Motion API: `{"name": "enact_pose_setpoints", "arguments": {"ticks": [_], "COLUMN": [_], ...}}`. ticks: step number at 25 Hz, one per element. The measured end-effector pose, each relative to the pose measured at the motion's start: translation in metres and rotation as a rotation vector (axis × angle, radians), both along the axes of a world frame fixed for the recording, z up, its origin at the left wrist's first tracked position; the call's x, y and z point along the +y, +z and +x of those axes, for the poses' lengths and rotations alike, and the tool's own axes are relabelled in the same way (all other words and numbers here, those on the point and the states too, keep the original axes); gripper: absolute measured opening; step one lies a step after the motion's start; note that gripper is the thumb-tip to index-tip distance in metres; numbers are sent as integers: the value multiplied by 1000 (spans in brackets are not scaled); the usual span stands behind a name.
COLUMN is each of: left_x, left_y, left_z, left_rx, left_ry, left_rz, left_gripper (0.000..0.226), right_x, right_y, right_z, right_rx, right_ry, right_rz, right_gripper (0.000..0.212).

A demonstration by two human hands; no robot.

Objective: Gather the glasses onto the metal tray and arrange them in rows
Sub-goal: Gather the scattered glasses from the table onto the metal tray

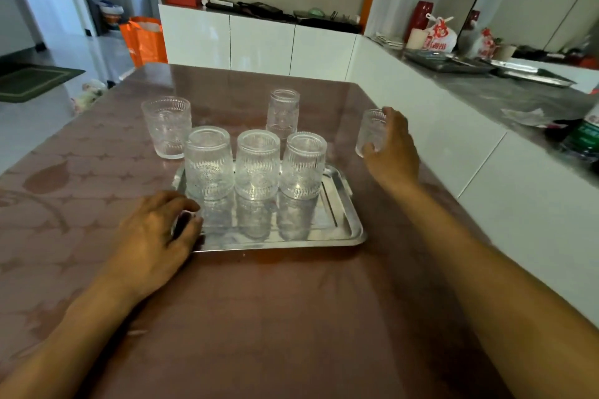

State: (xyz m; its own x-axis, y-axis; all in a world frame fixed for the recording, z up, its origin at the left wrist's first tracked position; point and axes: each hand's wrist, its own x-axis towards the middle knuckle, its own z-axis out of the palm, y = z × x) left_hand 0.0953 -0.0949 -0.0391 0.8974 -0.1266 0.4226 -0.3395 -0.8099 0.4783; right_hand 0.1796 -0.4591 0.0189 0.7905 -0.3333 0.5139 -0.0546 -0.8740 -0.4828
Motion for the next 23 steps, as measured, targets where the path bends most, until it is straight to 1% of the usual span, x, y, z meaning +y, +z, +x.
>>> {"name": "enact_pose_setpoints", "arguments": {"ticks": [2,3,4,5,8,9,10,12,13,15,16,17,18,19,20,21,22,23], "left_x": [2,2,2,3,3,2,2,4,3,2,-1,-3,-5,-7,-9,-10,-12,-13], "left_y": [2,2,3,3,3,3,3,4,6,11,14,17,20,23,26,26,26,26], "left_z": [-1,-2,-4,-4,-2,-3,-3,-5,-7,-10,-12,-15,-18,-21,-25,-27,-28,-29], "left_rx": [15,23,28,29,38,43,49,51,42,-6,-40,-60,-49,-11,42,77,92,96], "left_ry": [1,5,8,9,2,0,1,21,39,54,48,30,-9,-76,-162,-246,-310,-354], "left_rz": [-8,-8,-7,-8,-18,-19,-21,-27,-31,-65,-95,-157,-257,-377,-482,-566,-630,-699], "left_gripper": [30,30,30,30,30,30,30,33,34,35,34,34,37,45,57,69,78,82], "right_x": [-19,-25,-30,-34,-39,-39,-39,-37,-32,-12,5,25,45,65,84,104,122,138], "right_y": [8,10,10,8,6,5,5,6,8,16,22,28,31,33,35,35,33,28], "right_z": [16,23,29,35,41,38,31,11,-5,-41,-61,-80,-97,-109,-118,-124,-129,-131], "right_rx": [182,226,251,279,344,330,290,153,72,-87,-125,-125,-98,-46,13,78,145,207], "right_ry": [-9,20,49,50,-20,-34,-53,-72,-53,62,149,254,372,491,600,680,736,781], "right_rz": [-125,-141,-154,-178,-219,-191,-142,11,125,474,652,812,969,1124,1274,1393,1467,1522], "right_gripper": [77,77,72,63,25,19,18,18,15,6,12,18,19,15,7,7,12,13]}}
